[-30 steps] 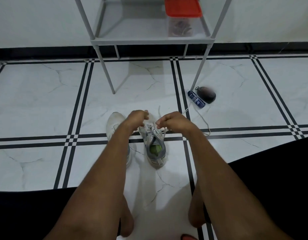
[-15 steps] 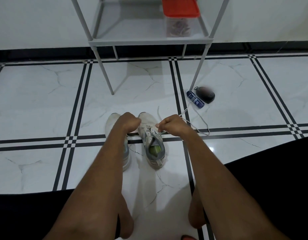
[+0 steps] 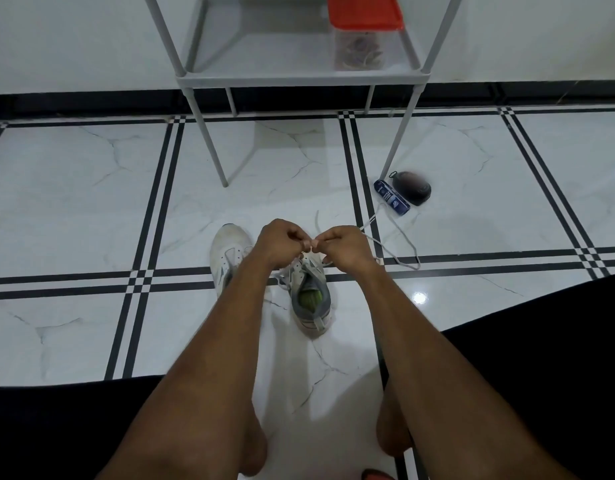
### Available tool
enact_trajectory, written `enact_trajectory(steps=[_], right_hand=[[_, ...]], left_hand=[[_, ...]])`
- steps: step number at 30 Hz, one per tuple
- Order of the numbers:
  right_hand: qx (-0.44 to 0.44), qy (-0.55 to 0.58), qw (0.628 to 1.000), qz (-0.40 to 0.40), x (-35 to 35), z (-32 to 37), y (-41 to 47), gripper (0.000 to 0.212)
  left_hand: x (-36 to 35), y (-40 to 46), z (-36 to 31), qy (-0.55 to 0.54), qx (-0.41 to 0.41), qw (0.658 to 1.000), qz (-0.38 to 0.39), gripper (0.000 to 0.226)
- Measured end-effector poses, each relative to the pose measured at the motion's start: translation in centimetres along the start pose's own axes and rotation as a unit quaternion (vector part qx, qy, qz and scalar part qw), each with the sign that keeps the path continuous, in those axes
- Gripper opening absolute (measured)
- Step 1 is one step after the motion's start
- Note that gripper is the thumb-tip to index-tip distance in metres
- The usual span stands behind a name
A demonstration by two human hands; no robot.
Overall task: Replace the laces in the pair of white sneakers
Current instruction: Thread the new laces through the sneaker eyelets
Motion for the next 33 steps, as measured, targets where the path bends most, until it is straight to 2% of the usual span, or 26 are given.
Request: enact_trajectory(steps=[3,6,9,12,14,17,20,27,33], right_hand=[[0.027,-0.112,0.993,-0.013,-0.3,-0.4,-0.3,0.031],[0.043,-0.228,0.971,0.055,-3.3,-1.0,-1.5,0.050],[0.050,-0.306,0.947,0.086,-5.1,-1.5,-2.7,0.027],[0.017,-0.307,0.944,0.121,-4.7,-1.9,-2.7,0.016],[0.001,-0.291,0.947,0.134,-4.2,-2.2,-2.6,0.019],[0.009,-0.302,0.946,0.114,-4.3,-2.6,-2.8,0.027],[0.036,-0.353,0.931,0.089,-5.0,-2.9,-3.1,0.036],[0.058,-0.377,0.921,0.084,-5.8,-2.1,-3.6,0.019],[0.073,-0.358,0.927,0.082,-5.5,-2.2,-4.1,0.035]], left_hand=[[1.6,0.7,2.0,0.043,0.042,0.996,-0.070,0.013],[3.0,0.8,4.3,0.049,0.074,0.989,-0.115,0.014],[3.0,0.6,5.7,0.040,0.074,0.991,-0.108,0.011],[2.2,0.6,6.2,0.040,0.082,0.991,-0.095,0.014],[0.9,0.7,6.4,0.040,0.080,0.993,-0.073,0.013],[-0.8,0.7,6.0,0.078,0.059,0.994,-0.041,0.015],[-1.6,0.7,5.7,0.077,0.045,0.995,-0.046,0.011],[-2.6,0.8,6.1,0.094,0.026,0.992,-0.073,0.009],[-4.9,0.1,6.7,0.151,-0.009,0.986,-0.067,0.013]])
Point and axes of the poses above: each hand's wrist, its own y-axis towards the middle knuckle, its own x-axis out of the back of the hand, z = x × y, the point moved 7 cm from there along y, towards the middle knuckle, and after that the axes turned 11 degrees about x, right-handed, at the moved point
